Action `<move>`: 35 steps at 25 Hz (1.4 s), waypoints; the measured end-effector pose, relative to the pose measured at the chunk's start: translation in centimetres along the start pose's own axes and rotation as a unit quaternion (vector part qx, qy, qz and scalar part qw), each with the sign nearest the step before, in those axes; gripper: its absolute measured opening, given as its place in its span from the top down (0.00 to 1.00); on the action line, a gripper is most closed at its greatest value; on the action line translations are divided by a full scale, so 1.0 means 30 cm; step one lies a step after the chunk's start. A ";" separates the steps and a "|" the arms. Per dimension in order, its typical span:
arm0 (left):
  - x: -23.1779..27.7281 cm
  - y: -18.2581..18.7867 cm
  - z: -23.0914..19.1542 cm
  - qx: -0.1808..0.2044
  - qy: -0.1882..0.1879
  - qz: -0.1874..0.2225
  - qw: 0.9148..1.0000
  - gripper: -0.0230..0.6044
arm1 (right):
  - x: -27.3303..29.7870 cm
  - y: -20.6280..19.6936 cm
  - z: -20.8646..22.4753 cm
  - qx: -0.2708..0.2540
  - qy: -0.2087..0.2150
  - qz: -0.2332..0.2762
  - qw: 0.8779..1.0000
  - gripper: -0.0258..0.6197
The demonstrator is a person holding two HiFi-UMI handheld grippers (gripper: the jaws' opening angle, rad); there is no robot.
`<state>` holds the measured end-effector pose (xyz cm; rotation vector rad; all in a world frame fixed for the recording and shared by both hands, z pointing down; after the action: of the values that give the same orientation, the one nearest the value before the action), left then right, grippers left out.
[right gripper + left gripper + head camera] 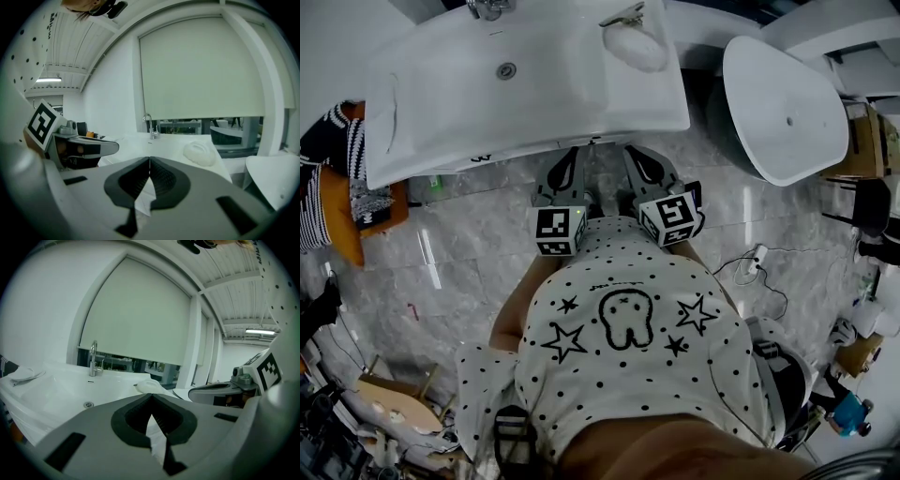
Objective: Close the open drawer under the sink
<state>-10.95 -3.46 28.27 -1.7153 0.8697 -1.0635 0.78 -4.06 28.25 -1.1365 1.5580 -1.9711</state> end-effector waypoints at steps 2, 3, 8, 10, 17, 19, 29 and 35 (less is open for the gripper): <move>0.002 0.003 0.000 0.001 0.000 0.002 1.000 0.96 | -0.001 0.003 0.002 -0.001 -0.001 0.001 1.000 0.94; 0.003 0.005 0.001 0.001 0.000 0.003 1.000 0.96 | -0.001 0.004 0.003 -0.001 -0.002 0.001 1.000 0.94; 0.003 0.009 0.007 0.008 0.000 0.005 1.000 0.96 | -0.005 0.006 0.010 -0.003 -0.005 0.002 1.000 0.94; -0.001 0.010 0.006 0.008 0.000 0.005 1.000 0.96 | -0.005 0.005 0.005 -0.002 -0.005 0.001 1.000 0.94; 0.013 0.032 -0.009 0.009 0.002 0.016 1.000 0.96 | 0.009 0.022 0.012 -0.012 -0.004 0.007 1.000 0.94; 0.012 0.035 -0.010 0.007 0.005 0.019 1.000 0.96 | 0.004 0.020 0.009 -0.013 -0.004 0.004 1.000 0.94; 0.026 0.039 0.016 0.017 0.004 0.024 1.000 0.96 | -0.009 0.007 0.018 -0.019 0.001 0.001 1.000 0.94; 0.030 0.052 0.042 0.017 0.002 0.031 0.999 0.96 | -0.034 0.010 0.032 -0.021 -0.002 0.008 1.000 0.94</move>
<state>-9.59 -4.36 26.78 -1.6492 0.8972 -1.0363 2.07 -4.02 27.65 -1.1399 1.6096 -1.9328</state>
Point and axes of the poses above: the fingertips, and each gripper's own axes: x forward along the fingers, z to its right, y out of its top, the point moved 2 cm from there along -x, backward along the fingers
